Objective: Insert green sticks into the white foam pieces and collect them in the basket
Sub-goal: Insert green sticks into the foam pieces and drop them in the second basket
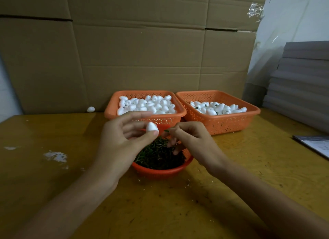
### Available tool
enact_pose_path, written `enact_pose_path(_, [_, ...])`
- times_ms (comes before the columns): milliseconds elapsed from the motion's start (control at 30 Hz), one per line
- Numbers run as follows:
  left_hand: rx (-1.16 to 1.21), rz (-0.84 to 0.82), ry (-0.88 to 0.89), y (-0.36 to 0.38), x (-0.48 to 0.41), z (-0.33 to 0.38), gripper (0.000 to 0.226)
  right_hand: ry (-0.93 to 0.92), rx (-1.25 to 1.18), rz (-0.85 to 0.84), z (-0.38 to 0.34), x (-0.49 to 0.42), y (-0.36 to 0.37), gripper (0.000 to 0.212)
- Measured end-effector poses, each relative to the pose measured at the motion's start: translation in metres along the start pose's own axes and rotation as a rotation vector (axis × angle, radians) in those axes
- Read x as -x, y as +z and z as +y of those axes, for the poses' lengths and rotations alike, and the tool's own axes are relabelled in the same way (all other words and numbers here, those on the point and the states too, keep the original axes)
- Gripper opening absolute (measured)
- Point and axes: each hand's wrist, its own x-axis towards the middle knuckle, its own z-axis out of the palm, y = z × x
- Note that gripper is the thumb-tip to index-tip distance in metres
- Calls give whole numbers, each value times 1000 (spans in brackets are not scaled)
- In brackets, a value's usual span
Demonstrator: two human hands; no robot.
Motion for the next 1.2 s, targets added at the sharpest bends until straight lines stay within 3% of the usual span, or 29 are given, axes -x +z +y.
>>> enact_pose_path(433, [46, -56, 60, -9, 30, -21, 24, -7, 3, -116, 2, 0, -1, 16])
enact_pose_path(733, [15, -61, 111, -6, 35, -23, 27, -62, 309, -153, 0, 5, 11, 22])
enact_pose_path(1000, [70, -10, 95, -4, 34, -24, 37, -33, 357, -163, -4, 7, 12, 28])
enact_pose_path(1200, [33, -57, 138, -6, 33, -26, 25, -44, 349, -161, -3, 7, 12, 28])
